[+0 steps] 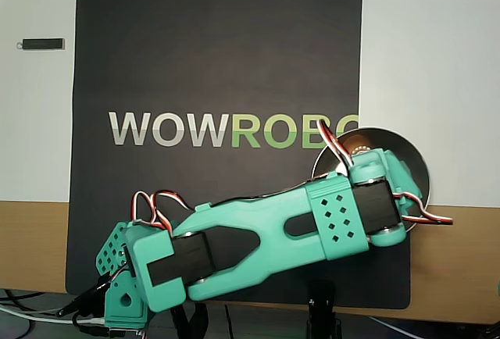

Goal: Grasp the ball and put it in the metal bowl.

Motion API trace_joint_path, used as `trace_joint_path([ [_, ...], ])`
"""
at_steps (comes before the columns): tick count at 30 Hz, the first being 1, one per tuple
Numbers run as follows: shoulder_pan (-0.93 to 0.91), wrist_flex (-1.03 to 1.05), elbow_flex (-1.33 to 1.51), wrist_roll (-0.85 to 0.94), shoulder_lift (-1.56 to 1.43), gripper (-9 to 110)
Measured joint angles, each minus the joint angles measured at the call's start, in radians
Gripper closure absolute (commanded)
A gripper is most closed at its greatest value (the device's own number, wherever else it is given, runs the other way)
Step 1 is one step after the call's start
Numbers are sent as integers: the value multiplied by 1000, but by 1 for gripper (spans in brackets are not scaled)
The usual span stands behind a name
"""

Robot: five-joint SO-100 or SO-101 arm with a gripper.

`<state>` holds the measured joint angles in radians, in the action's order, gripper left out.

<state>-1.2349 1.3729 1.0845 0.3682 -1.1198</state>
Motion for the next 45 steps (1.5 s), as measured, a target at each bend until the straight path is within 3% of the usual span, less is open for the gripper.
trace_joint_path([
  [3, 0, 0, 0, 0, 0, 36],
  [8, 0, 0, 0, 0, 0, 65],
  [11, 0, 0, 0, 0, 0, 76],
  [21, 0, 0, 0, 0, 0, 100],
  [45, 104, 167, 0, 0, 0, 102],
])
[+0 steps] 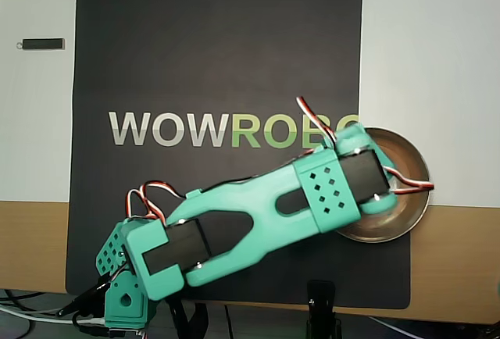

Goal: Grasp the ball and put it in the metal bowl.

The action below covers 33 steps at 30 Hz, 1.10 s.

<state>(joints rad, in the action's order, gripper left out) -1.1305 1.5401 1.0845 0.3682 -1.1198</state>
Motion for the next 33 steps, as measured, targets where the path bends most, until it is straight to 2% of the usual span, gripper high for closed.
trace_joint_path([
  [12, 156, 87, 124, 0, -229, 102],
  [25, 416, 92, 403, 0, -512, 102],
  [33, 580, 94, 436, 0, -584, 102],
])
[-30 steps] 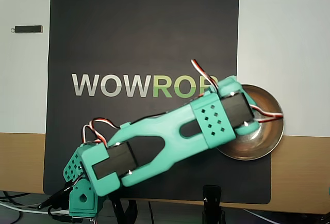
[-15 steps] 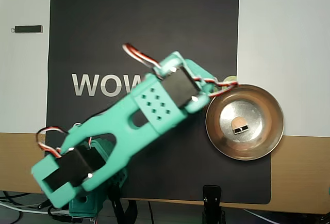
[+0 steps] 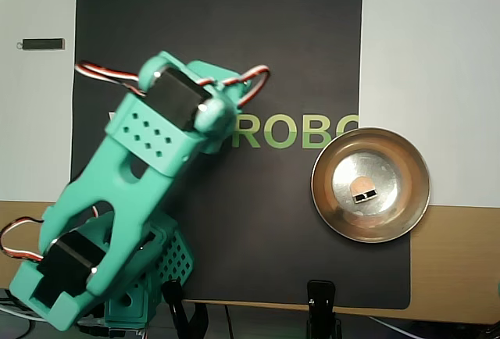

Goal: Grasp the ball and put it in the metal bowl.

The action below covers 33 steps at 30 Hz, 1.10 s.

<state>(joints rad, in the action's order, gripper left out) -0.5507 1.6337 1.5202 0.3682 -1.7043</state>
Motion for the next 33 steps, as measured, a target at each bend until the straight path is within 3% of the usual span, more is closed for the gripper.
trace_joint_path([
  [16, 319, 0, 0, -5, -5, 102],
  [33, 606, -14, 0, -278, -5, 102],
])
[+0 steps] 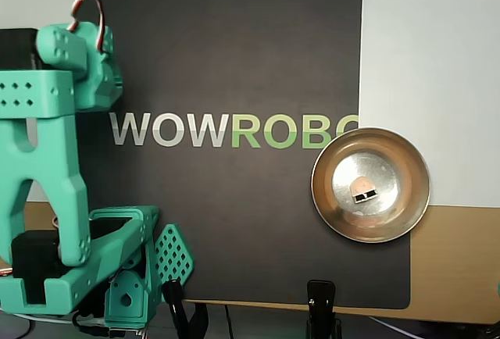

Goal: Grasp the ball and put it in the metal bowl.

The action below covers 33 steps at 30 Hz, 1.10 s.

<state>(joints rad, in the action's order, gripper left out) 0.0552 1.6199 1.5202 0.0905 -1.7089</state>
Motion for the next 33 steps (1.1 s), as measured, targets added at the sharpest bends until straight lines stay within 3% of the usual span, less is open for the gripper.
trace_joint_path([
  [10, 12, -267, 175, -75, -103, 102],
  [24, 0, -729, 739, -77, -575, 102],
  [33, 2, -902, 1077, -77, -956, 102],
])
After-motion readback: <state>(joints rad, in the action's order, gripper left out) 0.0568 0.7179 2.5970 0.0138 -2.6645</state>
